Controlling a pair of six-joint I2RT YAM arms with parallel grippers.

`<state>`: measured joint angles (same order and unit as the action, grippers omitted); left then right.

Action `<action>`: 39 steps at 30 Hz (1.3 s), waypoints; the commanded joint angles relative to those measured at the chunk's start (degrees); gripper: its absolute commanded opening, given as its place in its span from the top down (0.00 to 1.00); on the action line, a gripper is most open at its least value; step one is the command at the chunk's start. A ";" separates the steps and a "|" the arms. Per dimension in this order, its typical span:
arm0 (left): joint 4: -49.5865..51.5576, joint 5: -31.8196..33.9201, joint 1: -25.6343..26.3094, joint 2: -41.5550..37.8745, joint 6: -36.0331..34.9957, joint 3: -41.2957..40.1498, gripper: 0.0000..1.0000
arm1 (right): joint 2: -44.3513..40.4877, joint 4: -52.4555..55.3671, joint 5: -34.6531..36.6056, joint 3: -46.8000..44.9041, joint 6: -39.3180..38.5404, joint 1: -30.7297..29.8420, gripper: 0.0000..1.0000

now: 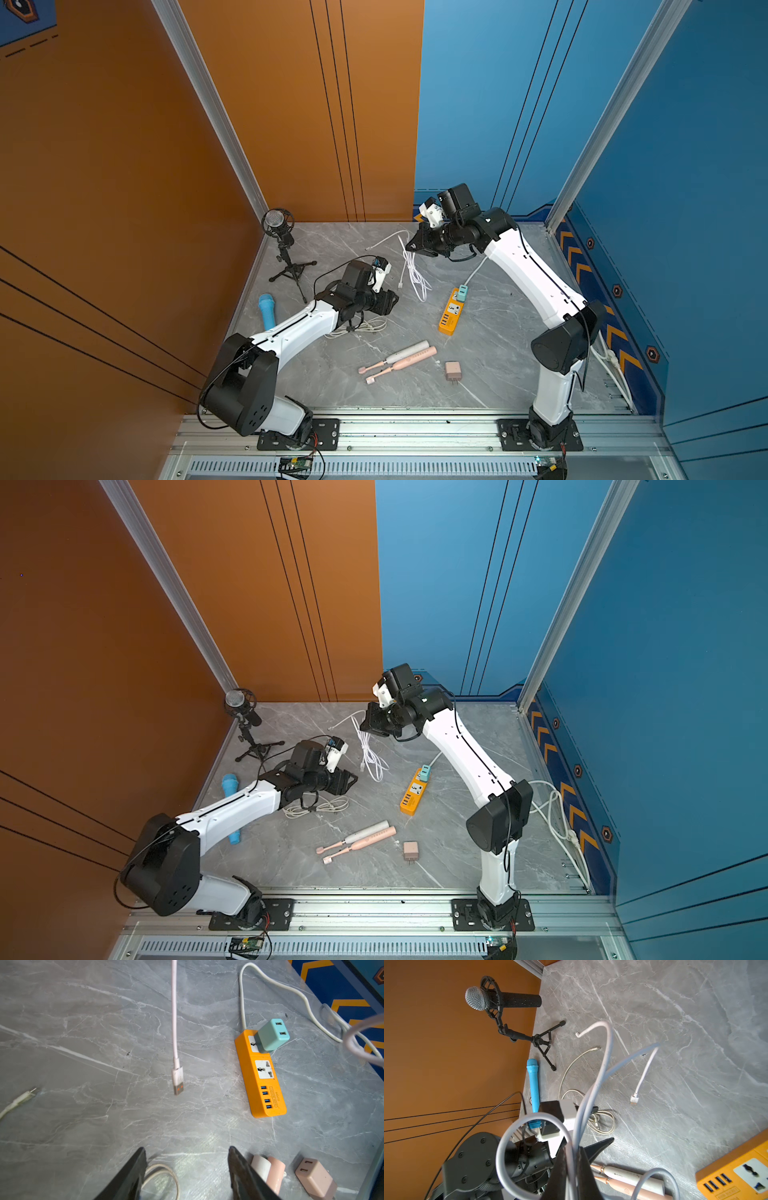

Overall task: Charge the electric toothbrush
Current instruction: Pick up the charging cable from the center of the board.

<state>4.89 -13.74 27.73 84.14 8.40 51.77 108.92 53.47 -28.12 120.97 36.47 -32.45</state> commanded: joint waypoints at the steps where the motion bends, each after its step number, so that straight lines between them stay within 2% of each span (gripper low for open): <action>1: -4.20 -2.01 0.34 2.44 -0.94 1.12 0.39 | -2.28 0.98 -1.50 0.40 1.93 -0.76 1.00; 11: -7.47 0.48 0.48 6.53 0.74 0.95 0.55 | -4.41 0.93 -1.40 1.31 2.91 -2.35 1.00; 18: -9.25 -3.32 1.28 8.51 0.41 2.00 0.62 | -5.37 0.93 -1.40 1.50 3.12 -2.75 1.00; 22: -9.44 -3.05 2.06 9.21 -0.41 3.06 0.64 | -5.48 1.00 -1.53 1.63 3.33 -3.35 1.00; 24: -9.71 -2.64 2.23 9.40 -0.40 3.22 0.73 | -5.62 0.94 -1.34 1.74 3.33 -3.56 1.00; 33: -11.39 -1.68 2.66 8.60 -0.14 1.13 1.00 | -6.16 0.89 -0.45 1.88 3.05 -3.43 1.00; 39: -11.26 -1.06 2.52 4.35 0.32 -2.40 1.00 | -6.46 0.93 2.17 0.34 -0.47 -1.37 1.00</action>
<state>-6.44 -15.22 29.82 91.81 8.45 51.57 105.01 53.60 -28.32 121.32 38.65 -35.29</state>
